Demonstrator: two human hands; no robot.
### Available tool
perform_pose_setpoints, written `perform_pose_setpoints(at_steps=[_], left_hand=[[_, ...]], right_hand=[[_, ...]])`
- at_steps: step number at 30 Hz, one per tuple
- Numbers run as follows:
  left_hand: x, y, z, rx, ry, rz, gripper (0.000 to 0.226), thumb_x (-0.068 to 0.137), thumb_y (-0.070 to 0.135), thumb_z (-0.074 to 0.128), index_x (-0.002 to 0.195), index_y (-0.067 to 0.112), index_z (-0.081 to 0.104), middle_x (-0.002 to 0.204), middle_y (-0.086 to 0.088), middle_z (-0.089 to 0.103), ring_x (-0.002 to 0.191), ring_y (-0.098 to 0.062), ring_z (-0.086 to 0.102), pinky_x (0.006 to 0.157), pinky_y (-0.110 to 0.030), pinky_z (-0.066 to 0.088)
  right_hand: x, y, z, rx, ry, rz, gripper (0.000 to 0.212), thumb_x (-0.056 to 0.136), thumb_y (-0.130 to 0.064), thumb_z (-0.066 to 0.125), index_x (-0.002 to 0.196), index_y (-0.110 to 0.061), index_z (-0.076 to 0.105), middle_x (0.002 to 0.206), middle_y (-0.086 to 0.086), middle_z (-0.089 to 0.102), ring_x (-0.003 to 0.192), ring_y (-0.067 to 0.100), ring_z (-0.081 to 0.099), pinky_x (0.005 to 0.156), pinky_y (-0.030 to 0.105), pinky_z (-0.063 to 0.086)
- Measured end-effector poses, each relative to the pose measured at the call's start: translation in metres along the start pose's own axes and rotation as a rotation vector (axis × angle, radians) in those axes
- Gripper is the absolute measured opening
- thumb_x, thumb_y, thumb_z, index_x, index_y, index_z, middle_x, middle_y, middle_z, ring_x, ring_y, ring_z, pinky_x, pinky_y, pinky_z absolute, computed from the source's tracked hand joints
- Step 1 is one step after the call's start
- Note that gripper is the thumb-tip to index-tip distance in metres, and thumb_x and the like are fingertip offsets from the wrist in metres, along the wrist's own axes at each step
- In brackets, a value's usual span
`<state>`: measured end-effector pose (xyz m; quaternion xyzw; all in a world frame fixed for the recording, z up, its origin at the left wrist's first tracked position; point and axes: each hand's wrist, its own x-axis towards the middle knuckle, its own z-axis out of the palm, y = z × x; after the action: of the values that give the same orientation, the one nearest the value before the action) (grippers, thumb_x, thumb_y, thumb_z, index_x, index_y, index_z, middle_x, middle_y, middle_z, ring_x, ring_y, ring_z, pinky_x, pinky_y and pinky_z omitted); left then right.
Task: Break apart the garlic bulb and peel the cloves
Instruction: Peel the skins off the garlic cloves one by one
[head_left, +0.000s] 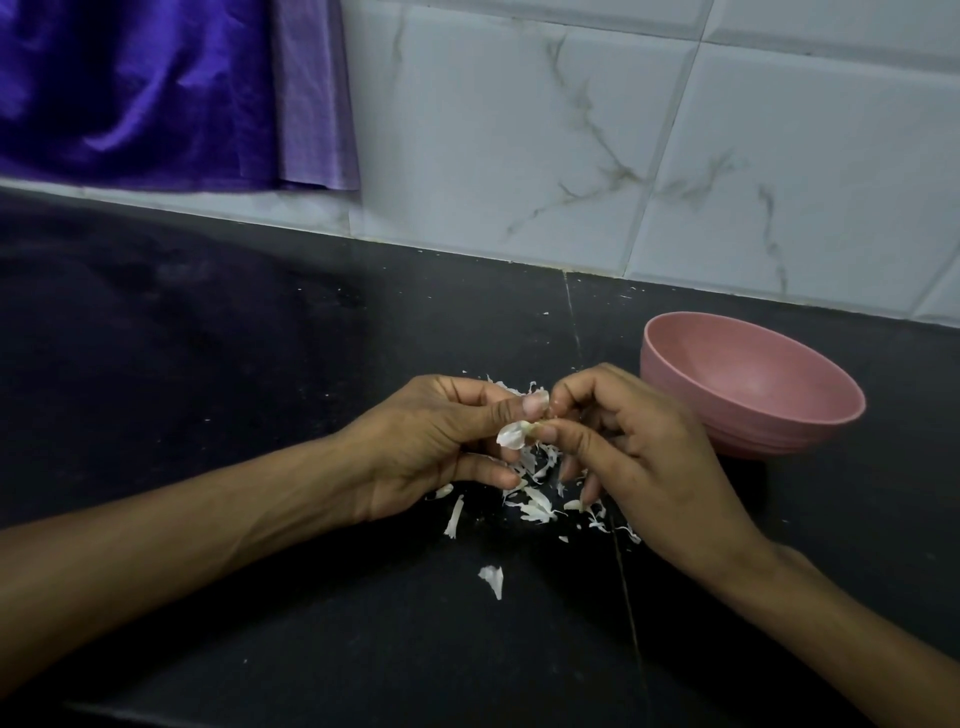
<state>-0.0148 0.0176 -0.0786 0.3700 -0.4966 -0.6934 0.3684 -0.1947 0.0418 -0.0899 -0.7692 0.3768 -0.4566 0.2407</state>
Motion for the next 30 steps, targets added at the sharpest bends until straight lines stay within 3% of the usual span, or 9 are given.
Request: perform_pose_setpoints(at_steps=[3,9,14,23,30], left_hand=[[0.001,0.000,-0.001,-0.020,-0.023,0.018,0.034,0.068,0.028,0.072,0.091,0.002,0.071,0.069,-0.005,0.062,0.057,-0.009,0.059,0.048,-0.020,0.052],[0.001,0.002,-0.007,0.031,-0.053,0.105,0.024,0.073,0.016,0.069,0.092,0.002,0.074,0.077,-0.009,0.068,0.059,-0.012,0.061,0.048,-0.023,0.054],[0.001,0.002,-0.008,0.106,-0.088,0.113,0.019,0.074,0.014,0.068,0.087,0.000,0.070,0.079,-0.012,0.066,0.060,-0.013,0.061,0.049,-0.024,0.054],[0.003,0.000,-0.008,0.031,-0.193,-0.031,0.010,0.077,0.011,0.063,0.078,0.007,0.073,0.074,-0.006,0.065,0.060,-0.009,0.062,0.049,-0.022,0.053],[0.002,-0.001,-0.002,-0.132,-0.169,-0.070,0.016,0.076,0.008,0.060,0.090,0.003,0.066,0.069,-0.003,0.063,0.056,-0.007,0.060,0.046,-0.019,0.051]], right_hand=[[0.003,-0.002,-0.001,0.100,0.011,0.094,0.019,0.080,-0.032,0.068,0.088,-0.015,0.064,0.075,-0.002,0.063,0.057,0.014,0.063,0.045,0.028,0.053],[0.007,-0.001,-0.011,0.207,-0.002,0.189,0.023,0.076,-0.033,0.070,0.087,-0.013,0.064,0.072,0.007,0.064,0.059,0.021,0.062,0.047,0.032,0.054],[0.008,-0.002,-0.013,0.182,-0.046,0.160,0.019,0.079,-0.029,0.067,0.088,-0.013,0.062,0.073,0.000,0.064,0.063,0.019,0.064,0.049,0.032,0.055],[0.006,-0.006,-0.011,0.142,-0.038,0.094,0.012,0.082,-0.031,0.064,0.086,-0.020,0.060,0.078,-0.005,0.061,0.064,0.016,0.064,0.048,0.033,0.056],[0.003,-0.003,-0.010,-0.007,0.050,-0.040,0.010,0.088,-0.027,0.068,0.088,-0.020,0.062,0.083,-0.005,0.059,0.065,0.019,0.064,0.047,0.034,0.055]])
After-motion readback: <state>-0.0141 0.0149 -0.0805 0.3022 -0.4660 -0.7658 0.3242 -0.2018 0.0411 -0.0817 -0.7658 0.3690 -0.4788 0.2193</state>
